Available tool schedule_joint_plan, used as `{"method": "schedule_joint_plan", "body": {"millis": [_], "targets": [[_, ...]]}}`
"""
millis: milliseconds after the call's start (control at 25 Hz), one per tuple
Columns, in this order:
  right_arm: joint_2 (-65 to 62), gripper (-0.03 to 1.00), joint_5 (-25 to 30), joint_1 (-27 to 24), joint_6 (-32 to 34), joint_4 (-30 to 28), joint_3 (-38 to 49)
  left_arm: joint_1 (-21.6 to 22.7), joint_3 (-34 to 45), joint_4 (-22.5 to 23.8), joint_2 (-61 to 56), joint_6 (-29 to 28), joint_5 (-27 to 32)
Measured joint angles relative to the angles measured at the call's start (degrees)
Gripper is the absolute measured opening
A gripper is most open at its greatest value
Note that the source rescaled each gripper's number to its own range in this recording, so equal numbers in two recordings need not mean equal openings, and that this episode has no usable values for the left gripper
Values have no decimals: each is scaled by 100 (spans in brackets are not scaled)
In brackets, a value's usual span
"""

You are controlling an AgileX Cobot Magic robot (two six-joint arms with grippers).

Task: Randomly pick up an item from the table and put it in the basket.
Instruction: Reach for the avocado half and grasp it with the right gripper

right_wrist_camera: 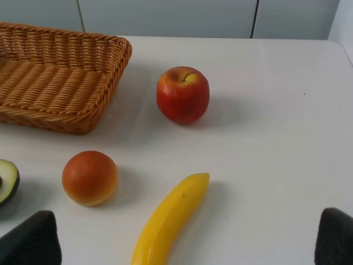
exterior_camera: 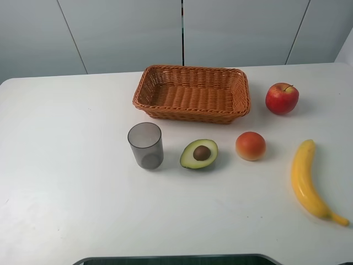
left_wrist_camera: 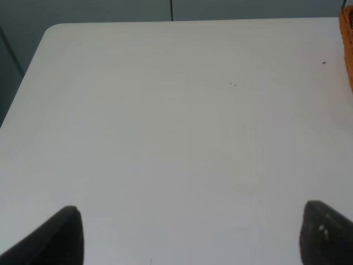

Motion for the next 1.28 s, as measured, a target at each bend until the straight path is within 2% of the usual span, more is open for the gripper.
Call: {"method": "schedule_joint_plan", "body": {"millis": [1280], "targets": [[0,100,0,0,0,0,0,0,0,0,0,0,0]]}}
